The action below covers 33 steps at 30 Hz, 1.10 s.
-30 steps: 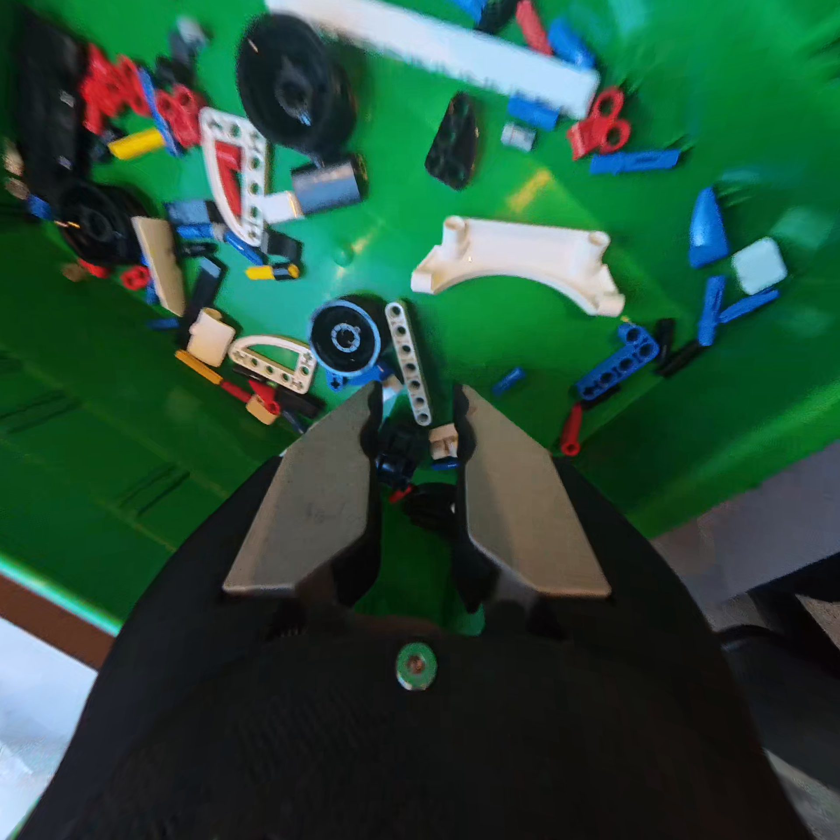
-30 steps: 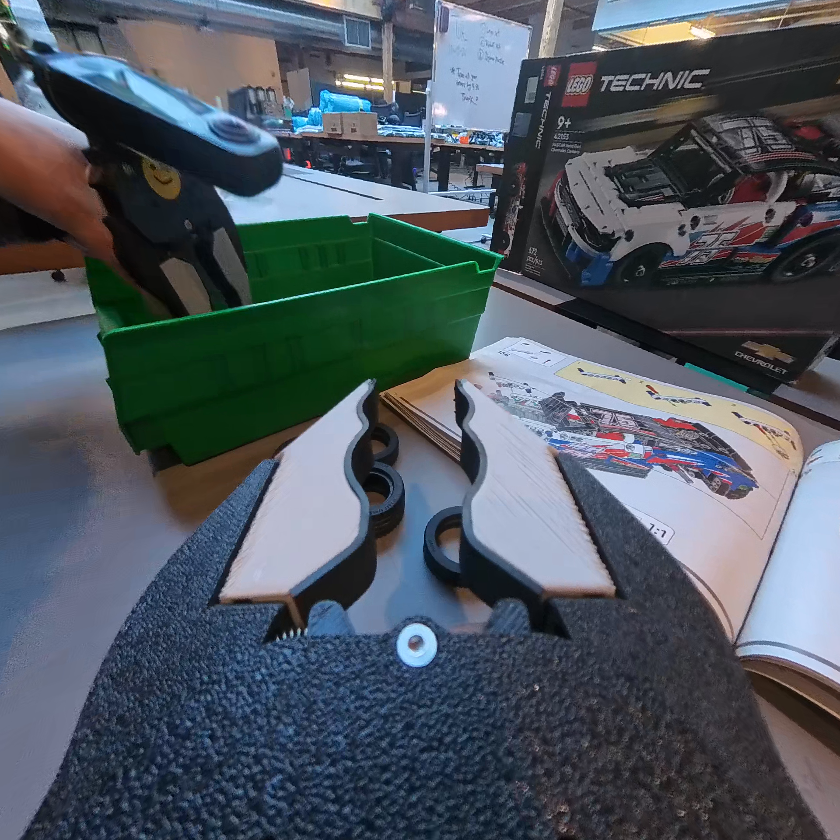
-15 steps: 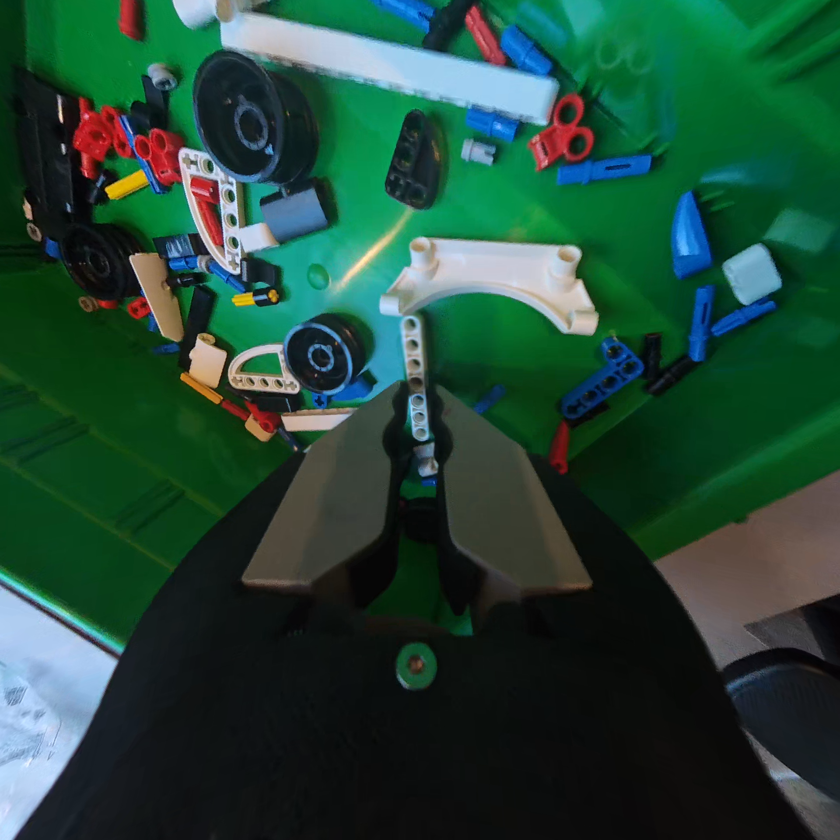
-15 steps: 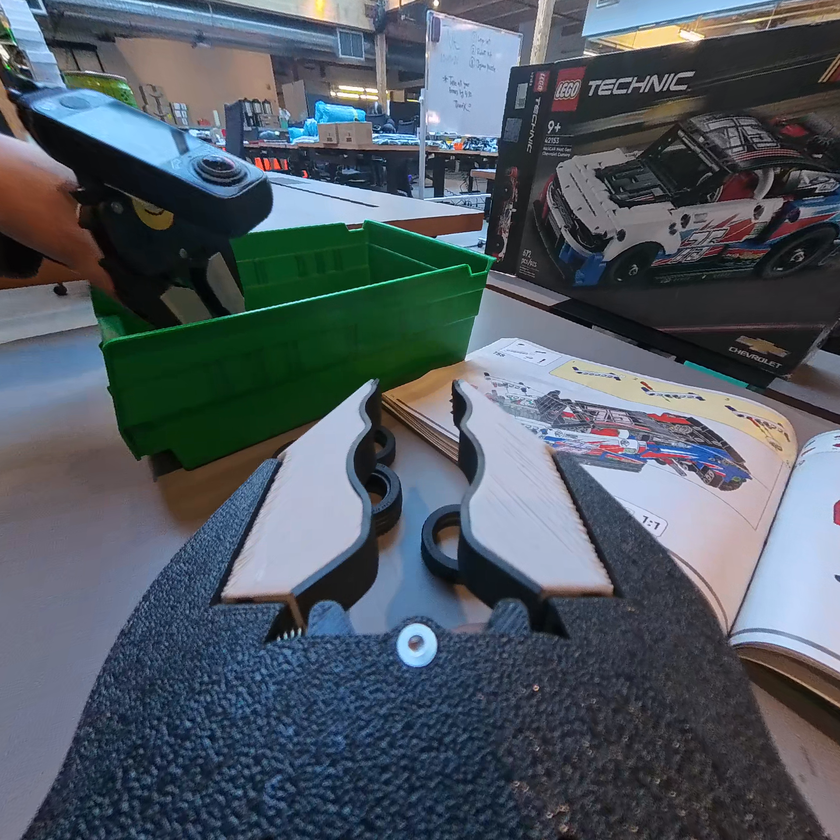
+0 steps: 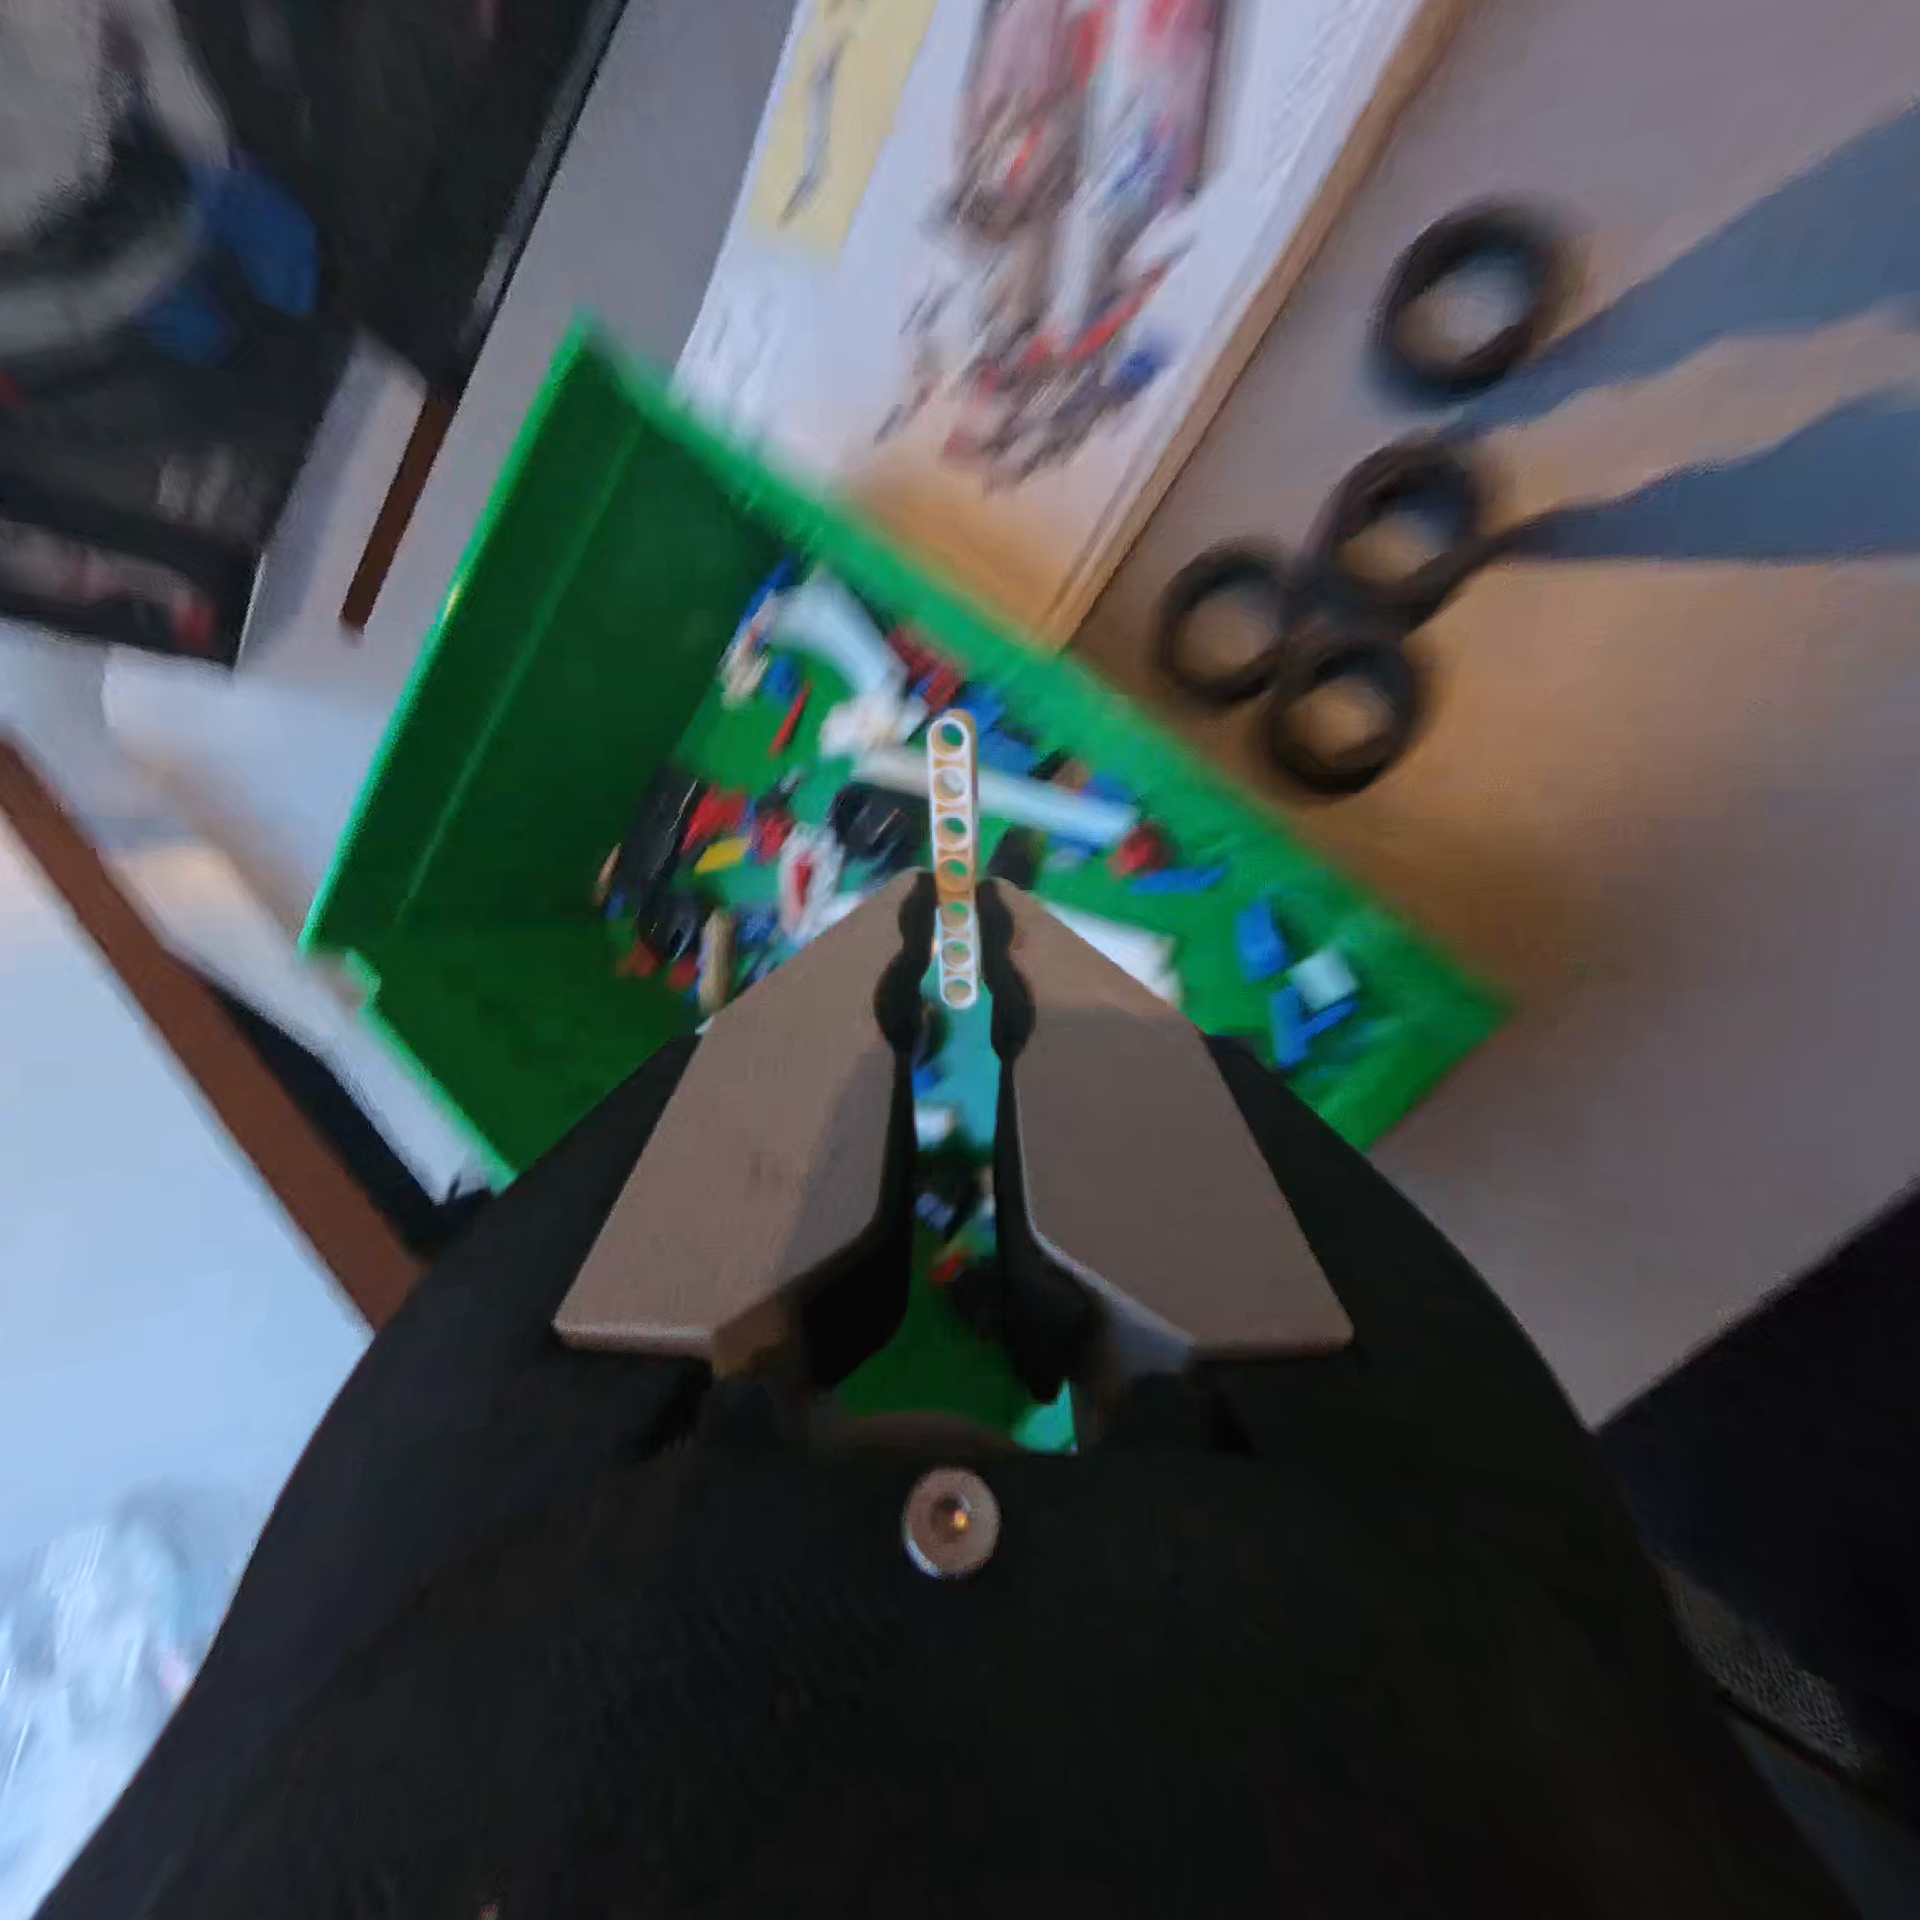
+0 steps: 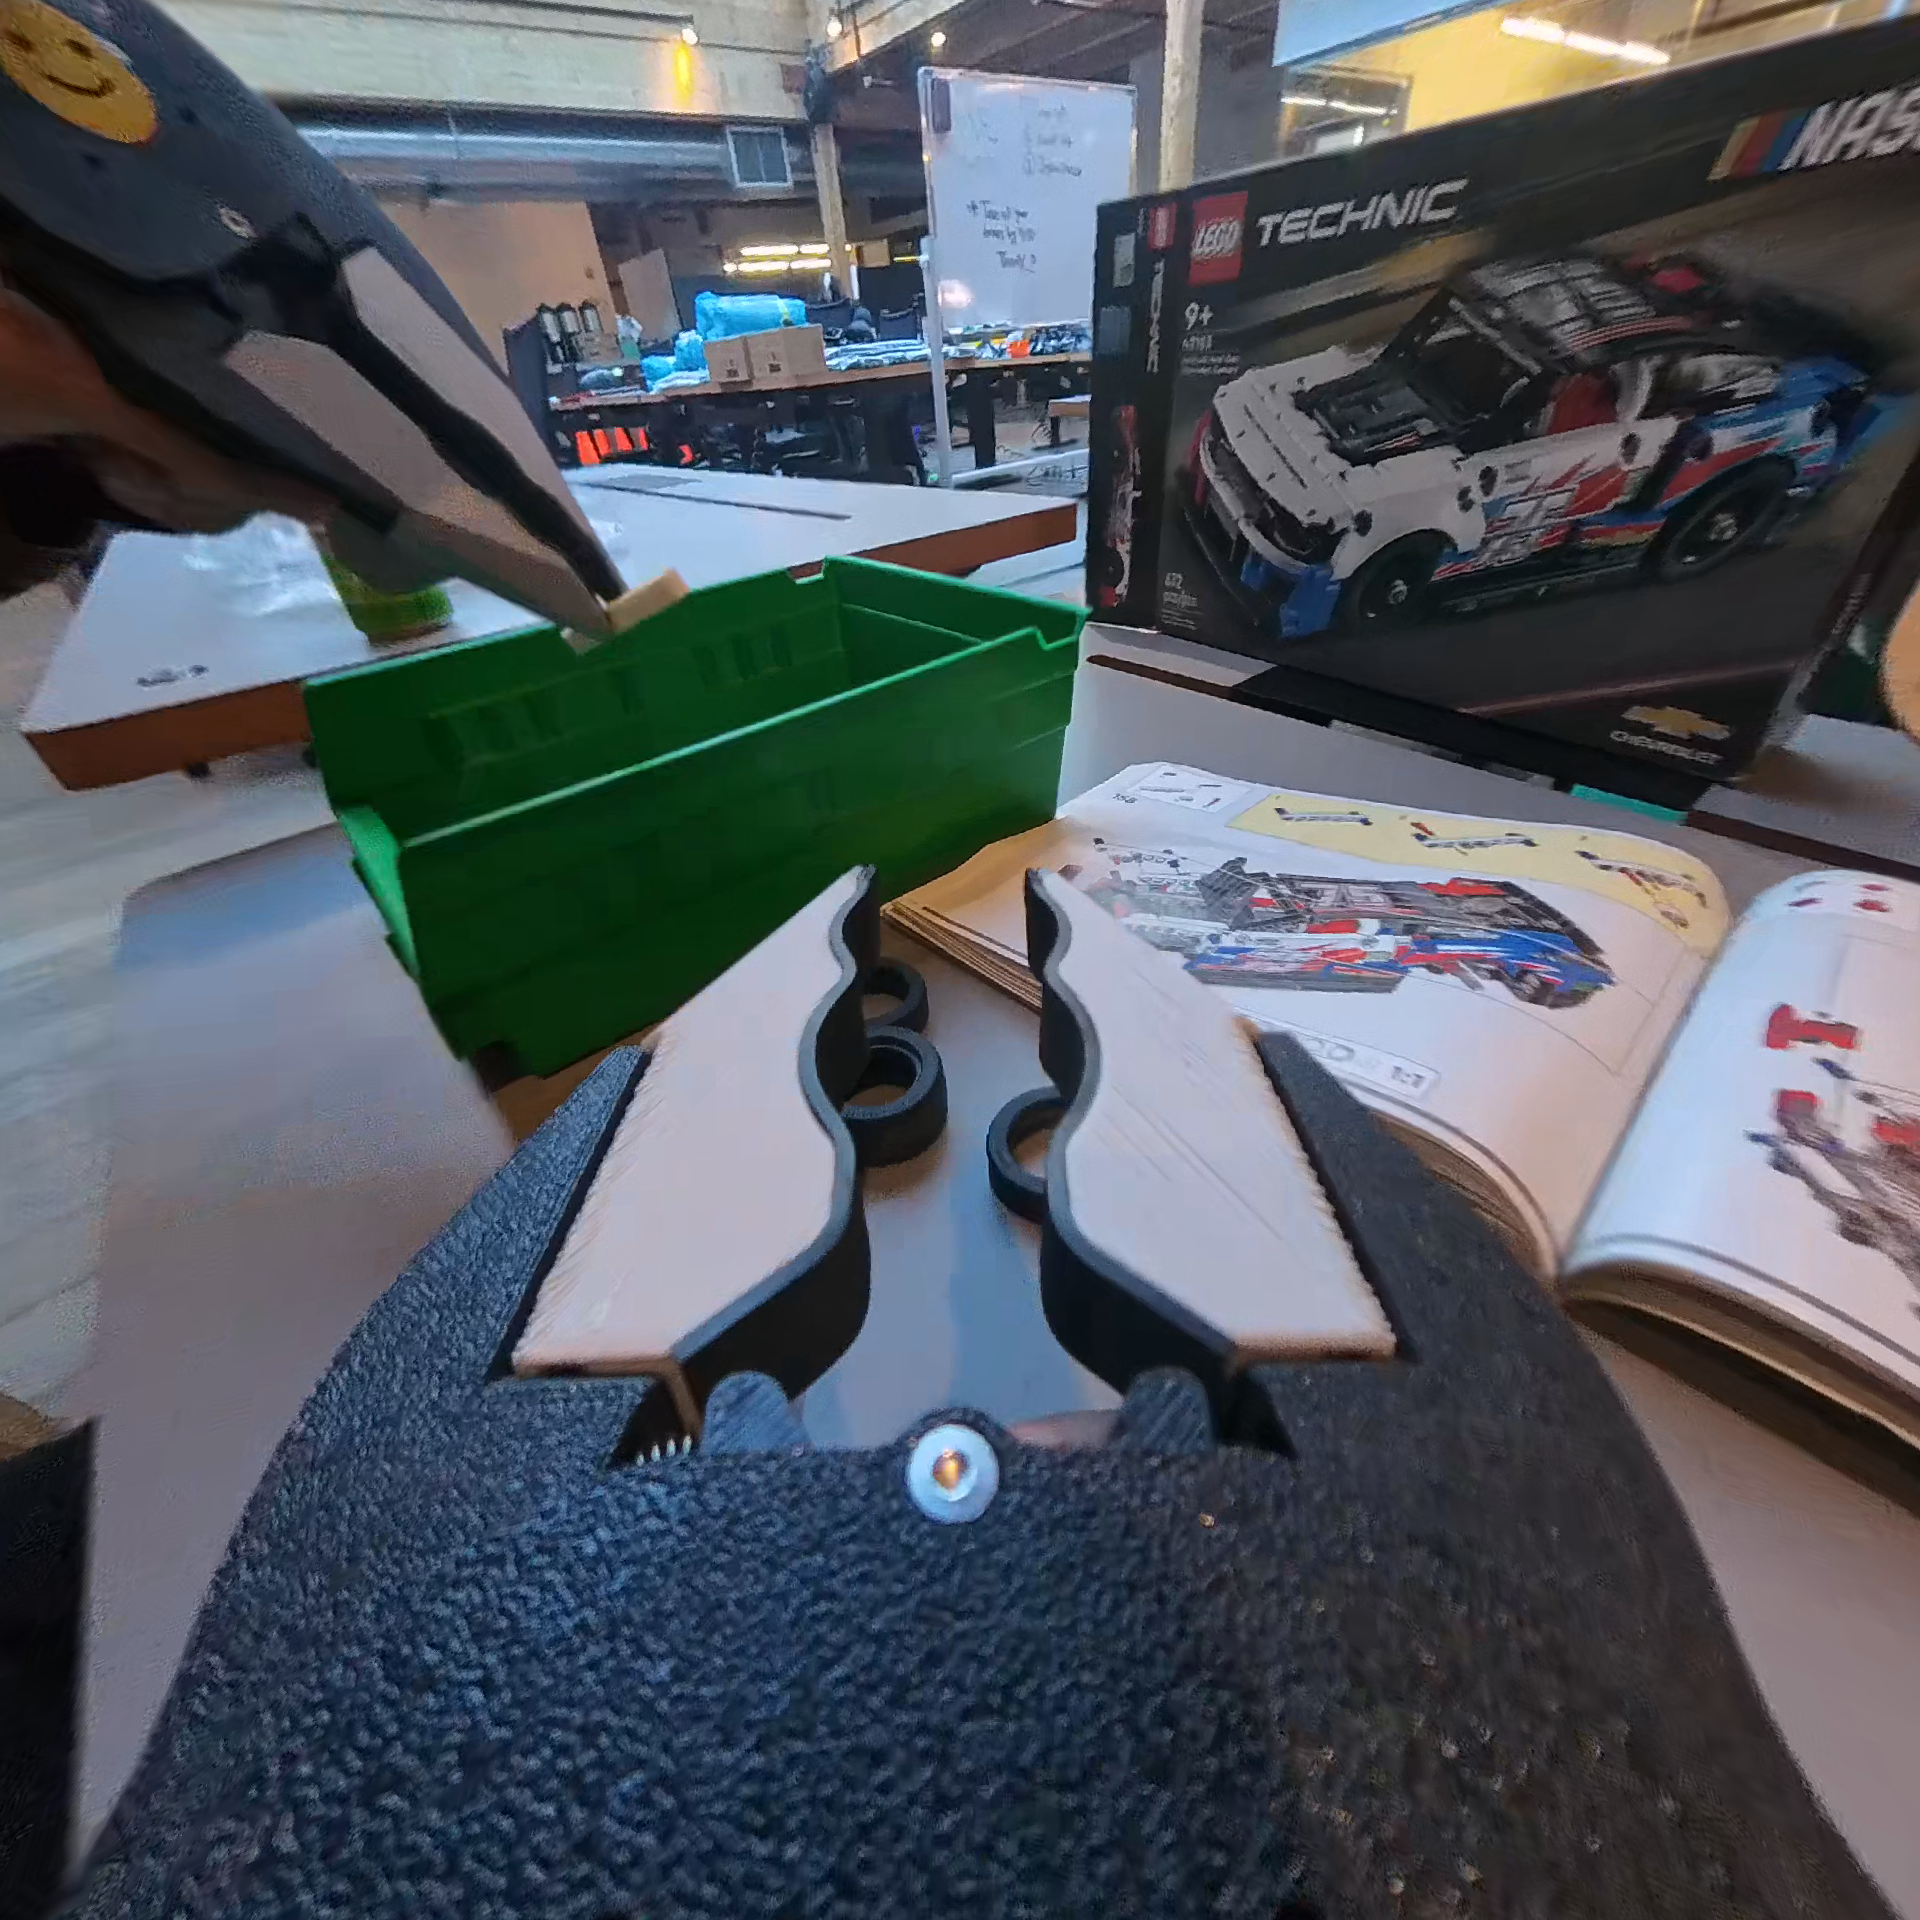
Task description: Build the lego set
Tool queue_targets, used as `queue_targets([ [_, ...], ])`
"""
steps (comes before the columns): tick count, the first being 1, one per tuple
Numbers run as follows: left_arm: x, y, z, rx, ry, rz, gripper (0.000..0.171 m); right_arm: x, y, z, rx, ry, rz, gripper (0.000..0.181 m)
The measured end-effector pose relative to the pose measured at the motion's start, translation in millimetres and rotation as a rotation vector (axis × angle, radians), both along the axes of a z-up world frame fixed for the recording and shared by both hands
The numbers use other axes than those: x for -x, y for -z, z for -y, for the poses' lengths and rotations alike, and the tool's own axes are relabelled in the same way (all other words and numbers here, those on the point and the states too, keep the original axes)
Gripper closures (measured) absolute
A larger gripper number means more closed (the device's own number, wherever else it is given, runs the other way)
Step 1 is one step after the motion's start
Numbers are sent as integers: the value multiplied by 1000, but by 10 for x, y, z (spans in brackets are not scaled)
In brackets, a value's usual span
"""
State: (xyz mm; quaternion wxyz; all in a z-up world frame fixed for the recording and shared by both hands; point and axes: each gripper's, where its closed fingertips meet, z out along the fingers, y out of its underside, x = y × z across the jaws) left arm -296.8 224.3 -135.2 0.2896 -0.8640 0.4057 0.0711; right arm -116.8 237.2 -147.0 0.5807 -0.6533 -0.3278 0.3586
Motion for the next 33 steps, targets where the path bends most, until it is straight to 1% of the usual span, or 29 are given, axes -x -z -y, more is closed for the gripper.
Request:
queue_targets([
  [1, -321, -40, 89, 8, 74, 36, 166, -88, -82, 47, -2, 11, -10, 154],
  [2, -629, -17, 207, 35, 147, 52, 166, -185, -183, 105, -17, 20, -24, 154],
  [4, -1190, 166, 424, 95, 236, 93, 166, -376, -368, 243, -56, 36, -37, 155],
  [6, -1647, 542, 666, 219, 280, 133, 166, -534, -430, 368, -80, 56, -15, 156],
  [7, -1773, 757, 700, 243, 274, 119, 166, -587, -397, 422, -78, 62, 9, 156],
  [9, -1883, 1164, 717, 297, 230, 82, 166, -648, -220, 505, -48, 64, 81, 155],
  [10, -1923, 1310, 707, 318, 207, 87, 166, -670, -101, 528, -28, 64, 123, 155],
  [11, -1987, 1331, 619, 285, 168, 143, 167, -689, 25, 540, -2, 65, 169, 155],
  [12, -2020, 1316, 595, 298, 132, 195, 167, -701, 153, 550, 28, 60, 214, 155],
  [13, -2014, 1338, 641, 354, 112, 209, 159, -707, 280, 566, 60, 47, 259, 155],
  [15, -1987, 1327, 681, 373, 80, 242, 140, -707, 500, 609, 117, 18, 339, 155],
  [17, -1881, 1322, 731, 358, 54, 230, 138, -708, 634, 644, 139, 1, 384, 154],
  [20, -1792, 1323, 863, 361, 33, 253, 139, -663, 716, 725, 147, -47, 421, 158],
  [22, -1870, 1321, 940, 360, 62, 315, 141, -621, 775, 726, 141, -57, 463, 158],
  [24, -1966, 1317, 930, 343, 77, 366, 144, -569, 846, 701, 143, -61, 502, 158],
  [27, -2105, 1306, 965, 371, 120, 407, 144, -519, 917, 631, 148, -46, 520, 158],
  [29, -2103, 1302, 1015, 363, 147, 404, 142, -526, 967, 597, 156, -30, 525, 158],
  [31, -2029, 1234, 1062, 311, 188, 411, 140, -530, 943, 588, 150, -24, 513, 157],
  [33, -1921, 1079, 1064, 209, 222, 457, 136, -533, 918, 570, 147, -15, 495, 156],
])
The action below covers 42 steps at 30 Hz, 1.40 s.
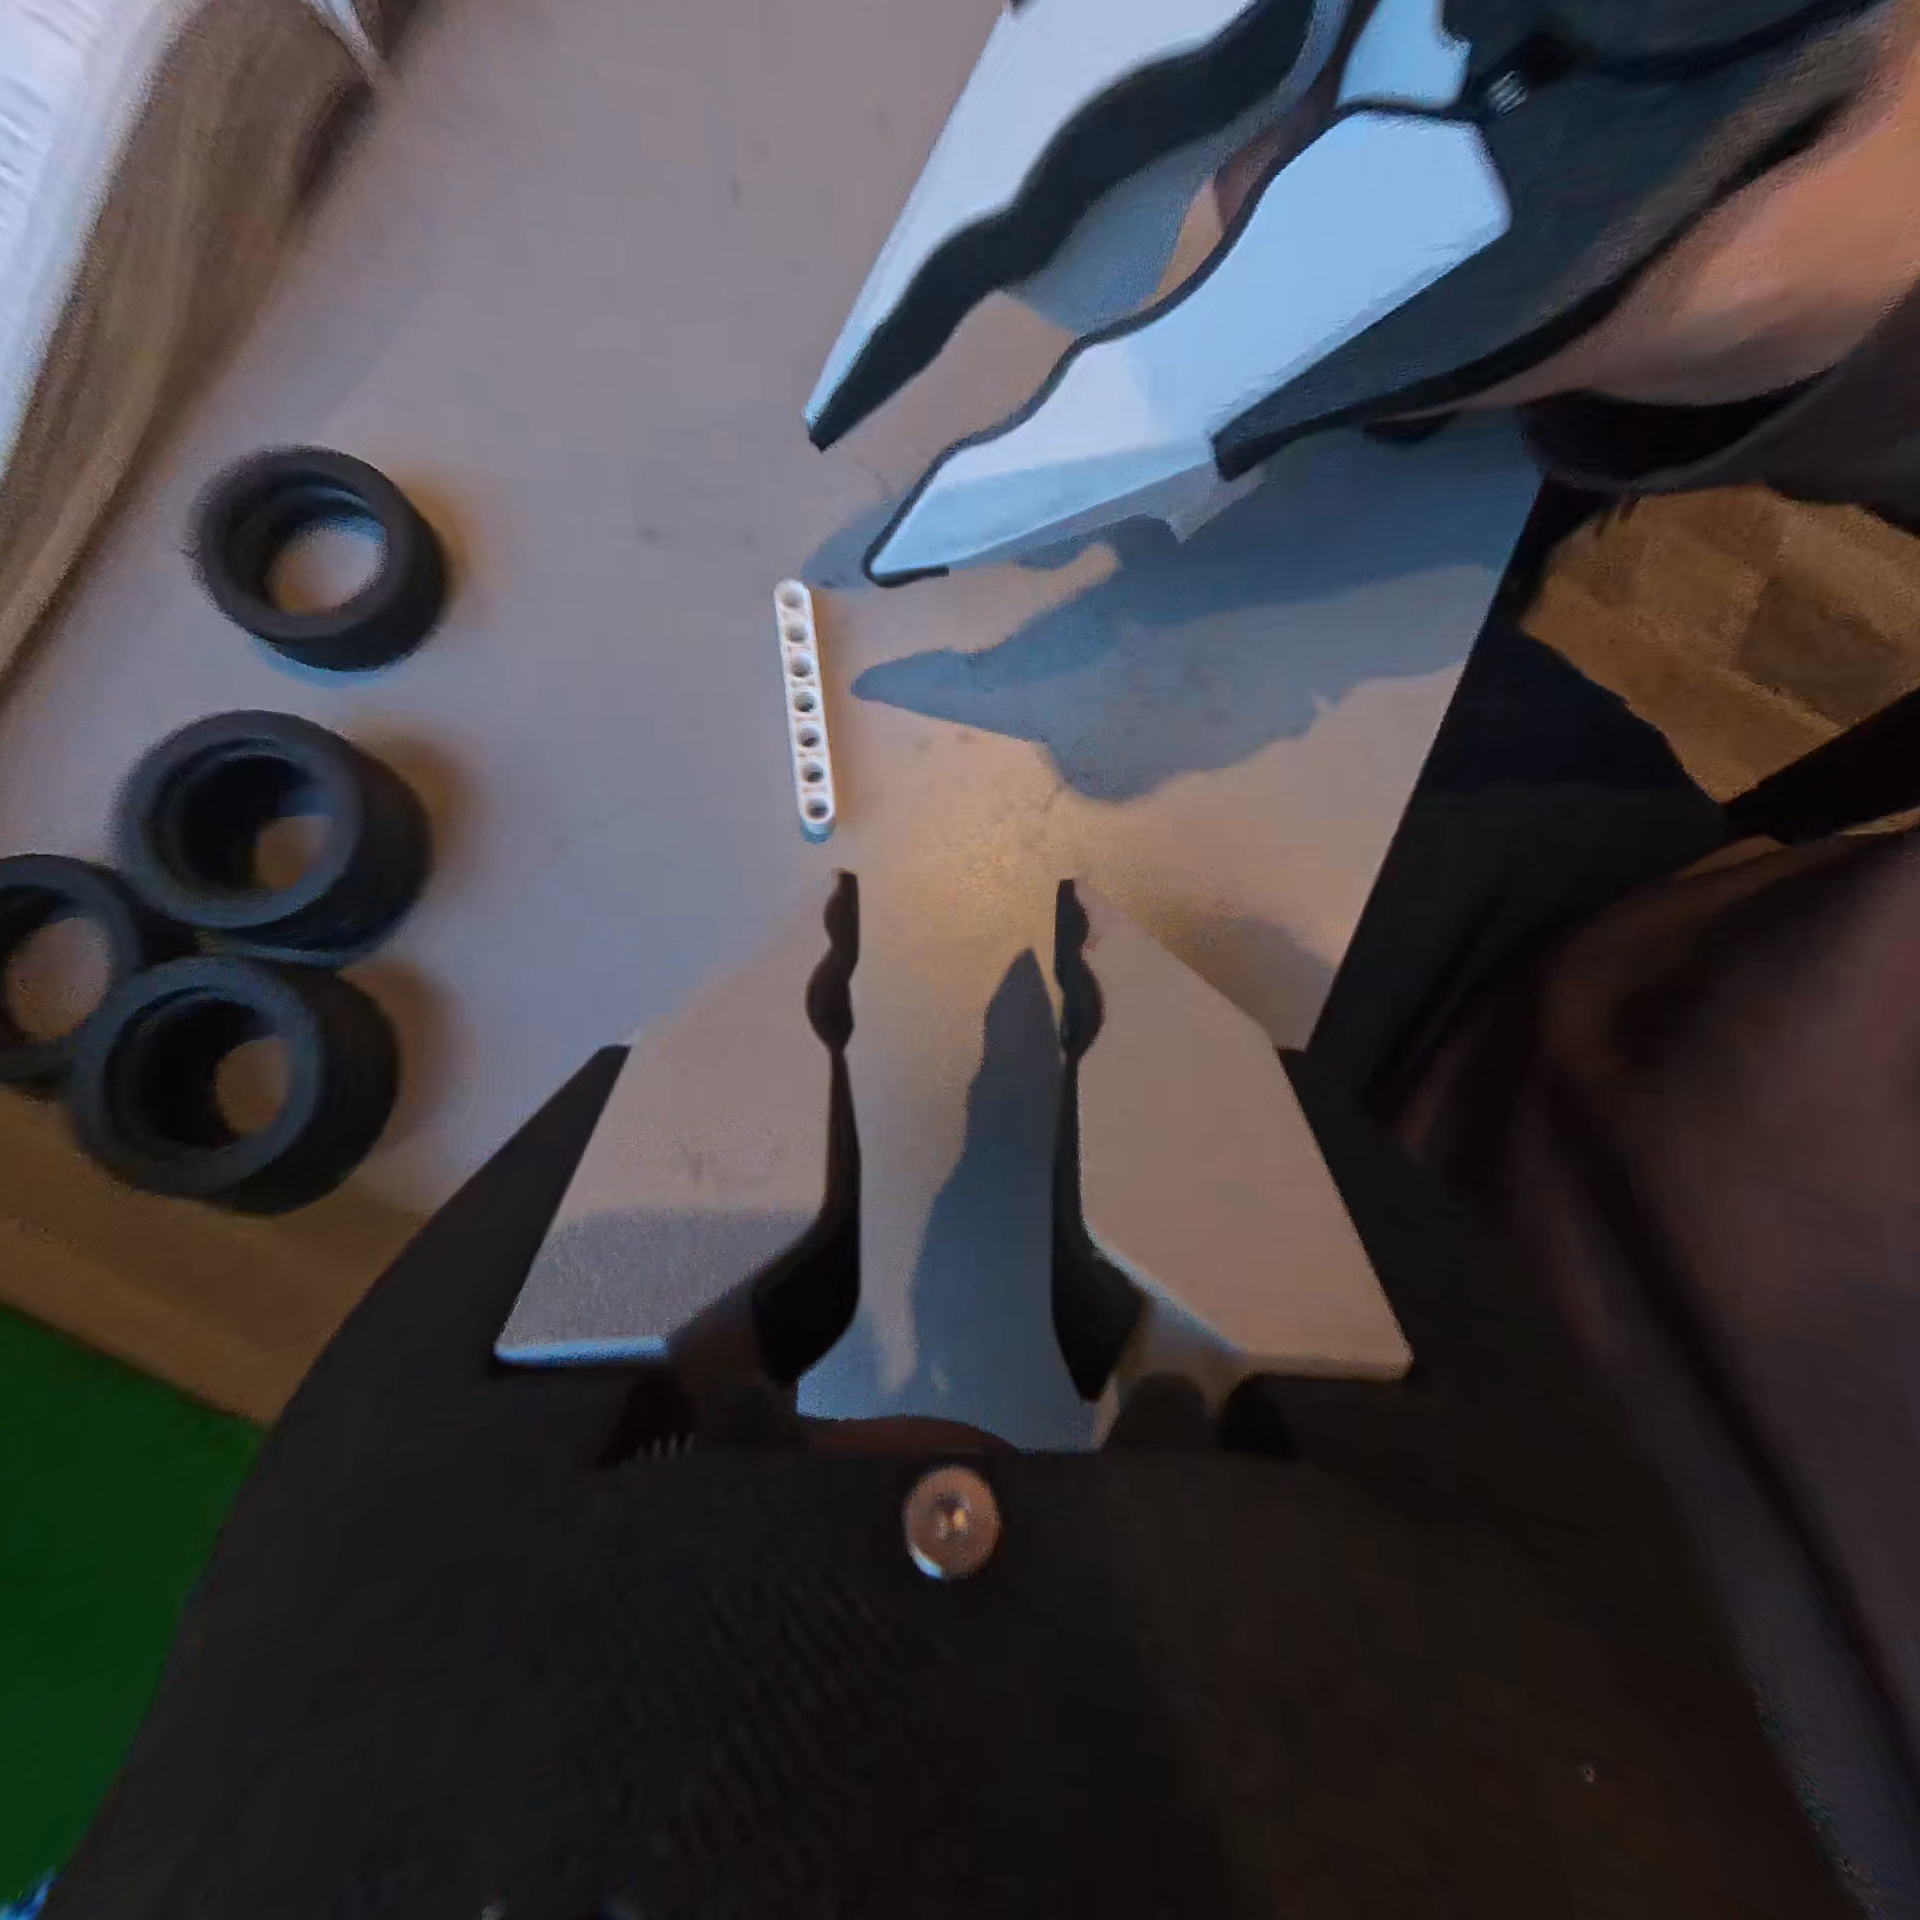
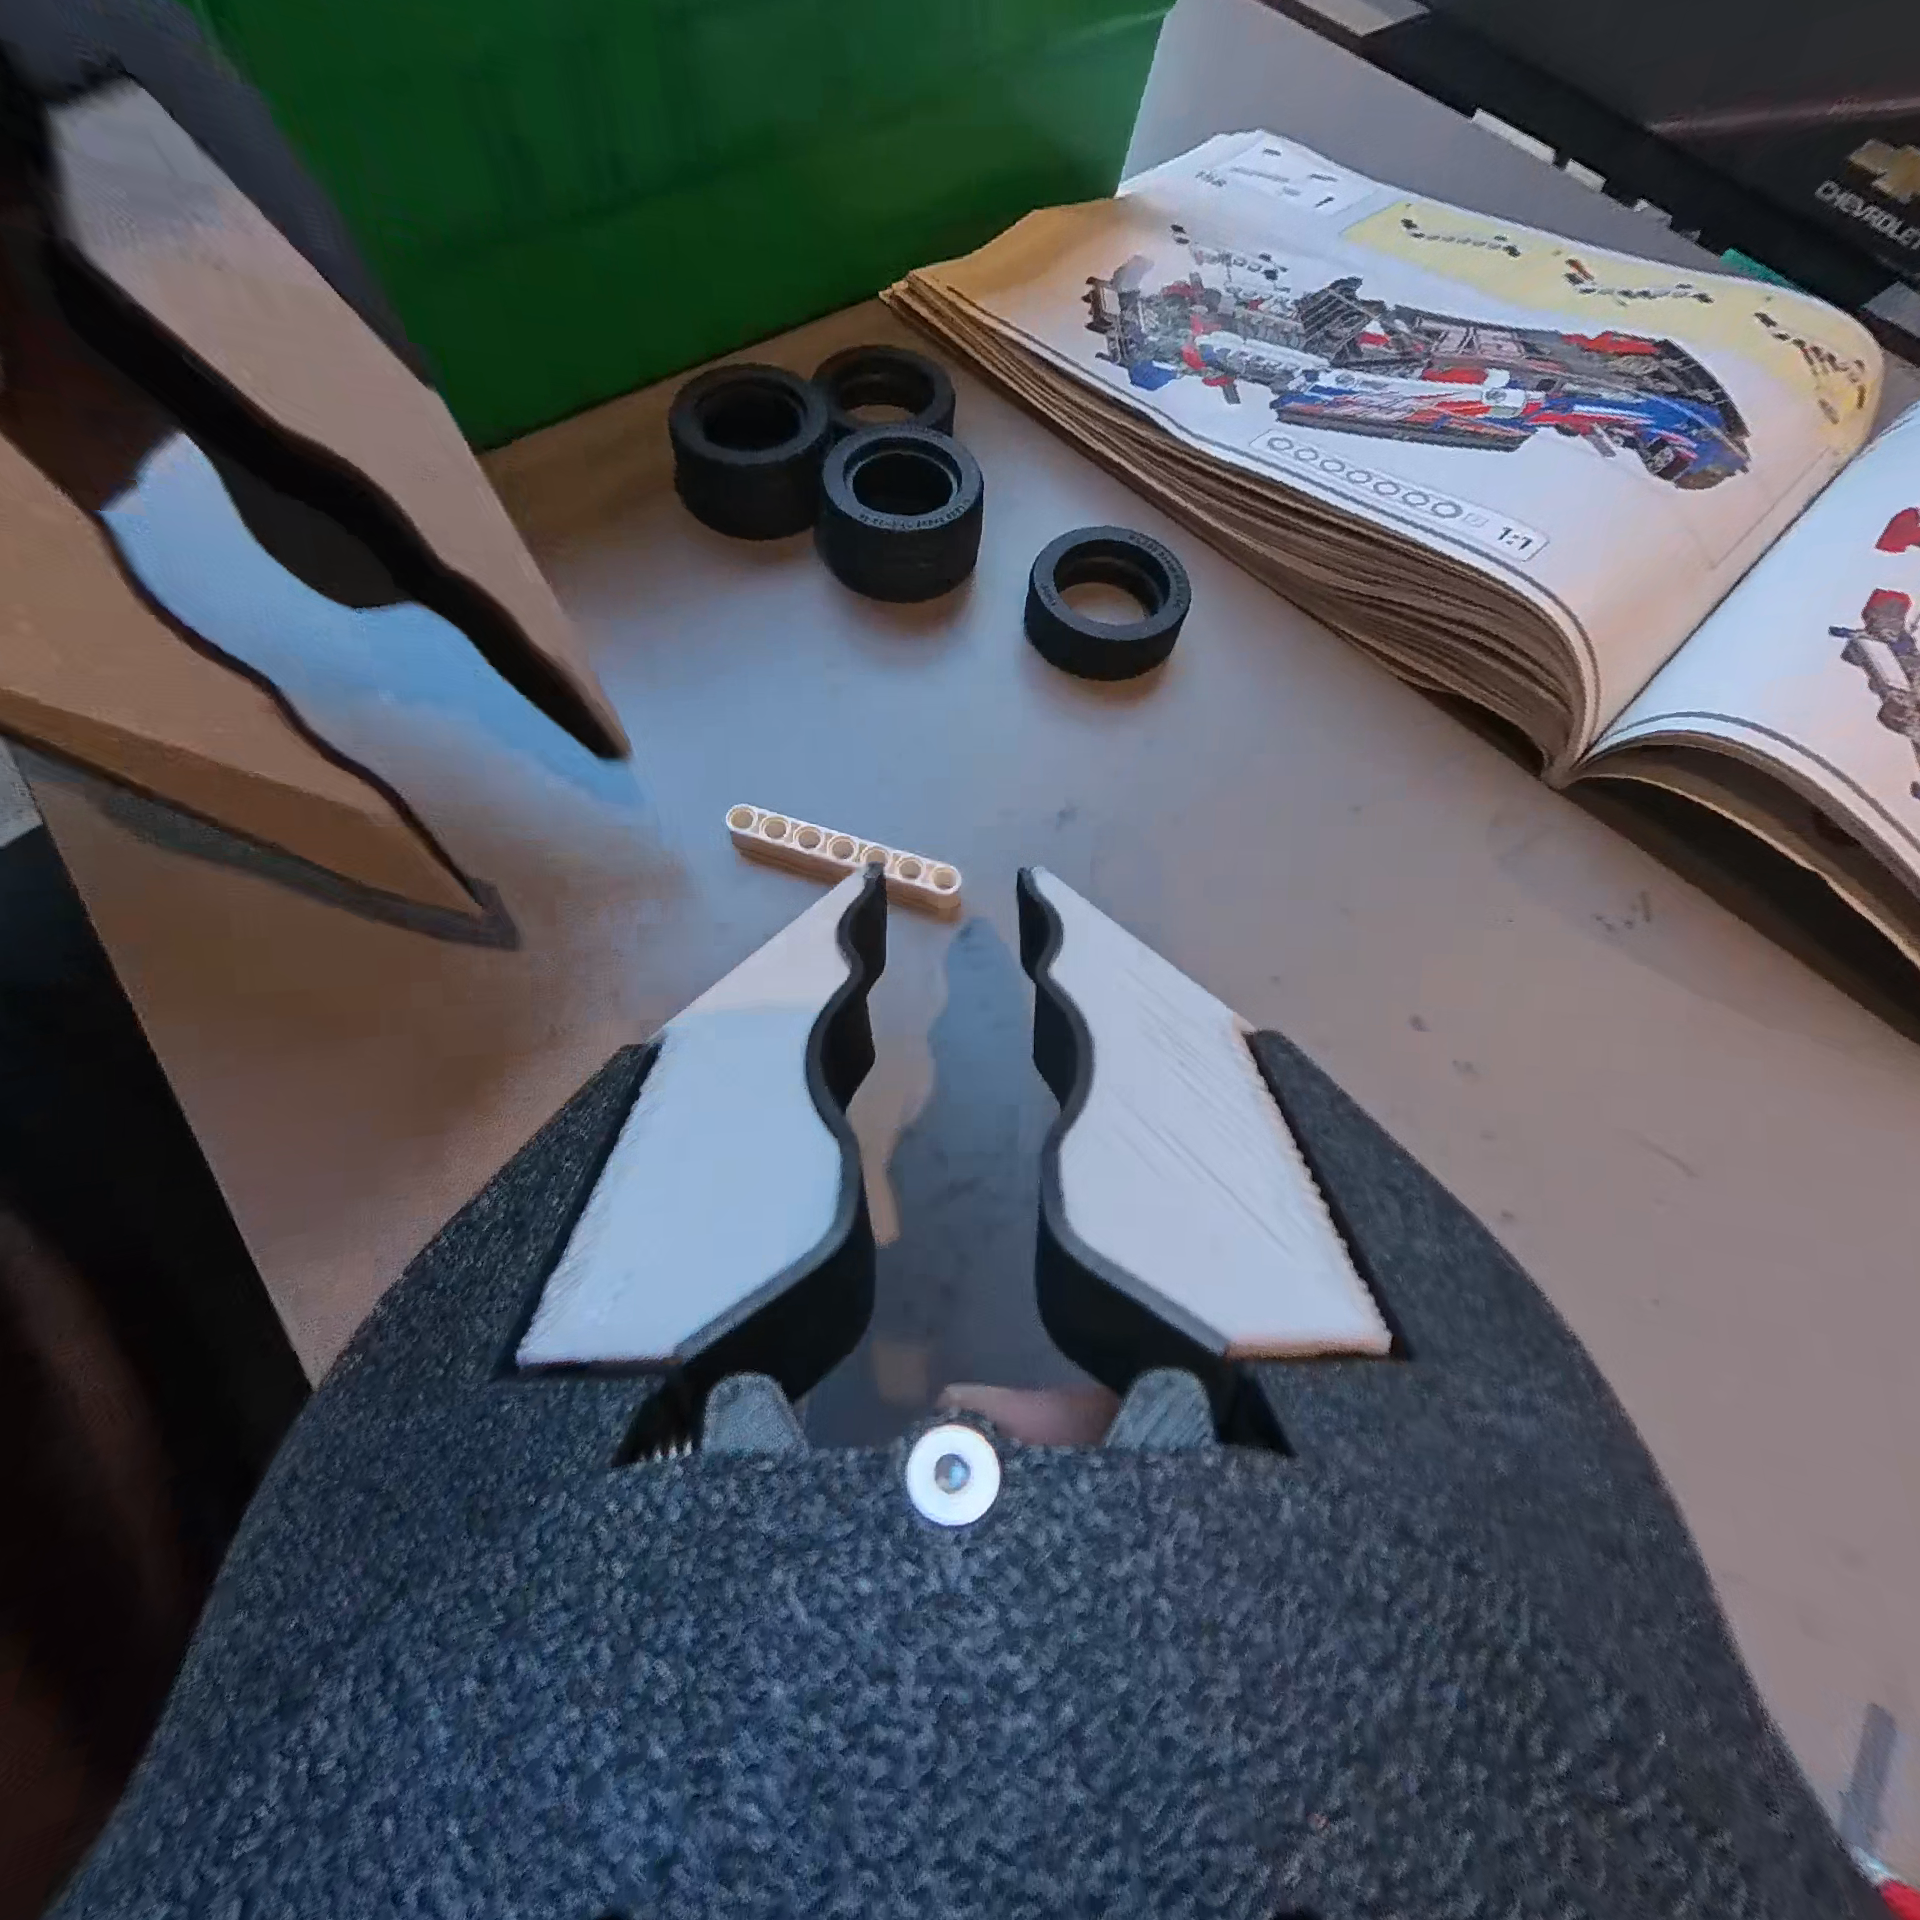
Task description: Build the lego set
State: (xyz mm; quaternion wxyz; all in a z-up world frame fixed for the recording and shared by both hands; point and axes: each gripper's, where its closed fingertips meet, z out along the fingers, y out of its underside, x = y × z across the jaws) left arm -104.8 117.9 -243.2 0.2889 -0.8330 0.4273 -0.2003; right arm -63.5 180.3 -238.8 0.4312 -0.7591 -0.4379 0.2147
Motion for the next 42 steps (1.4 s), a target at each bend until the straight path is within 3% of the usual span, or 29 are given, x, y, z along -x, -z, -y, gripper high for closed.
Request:
queue_targets([
  [3, 44, -212, 61, -120, 61, 169, 125, 30, -73, -122, -24, 28, -43, 156],
  [7, -47, -135, 134, -279, 186, 211, 123, 102, -206, -327, -46, 66, -133, 151],
  [10, -146, -149, 256, -286, 315, 251, 121, 138, -312, -473, -84, 86, -193, 149],
  [16, -37, -475, 179, -285, 309, 499, 122, 282, -439, -678, -120, 35, -271, 155],
  [20, 103, -718, 232, -357, 317, 656, 139, 402, -523, -808, -76, -30, -365, 160],
  [26, 130, -709, 207, -353, 301, 651, 136, 533, -625, -924, -63, -85, -454, 150],
  [42, 89, -648, 125, -358, 264, 599, 136, 550, -650, -911, -142, -68, -430, 162],
])
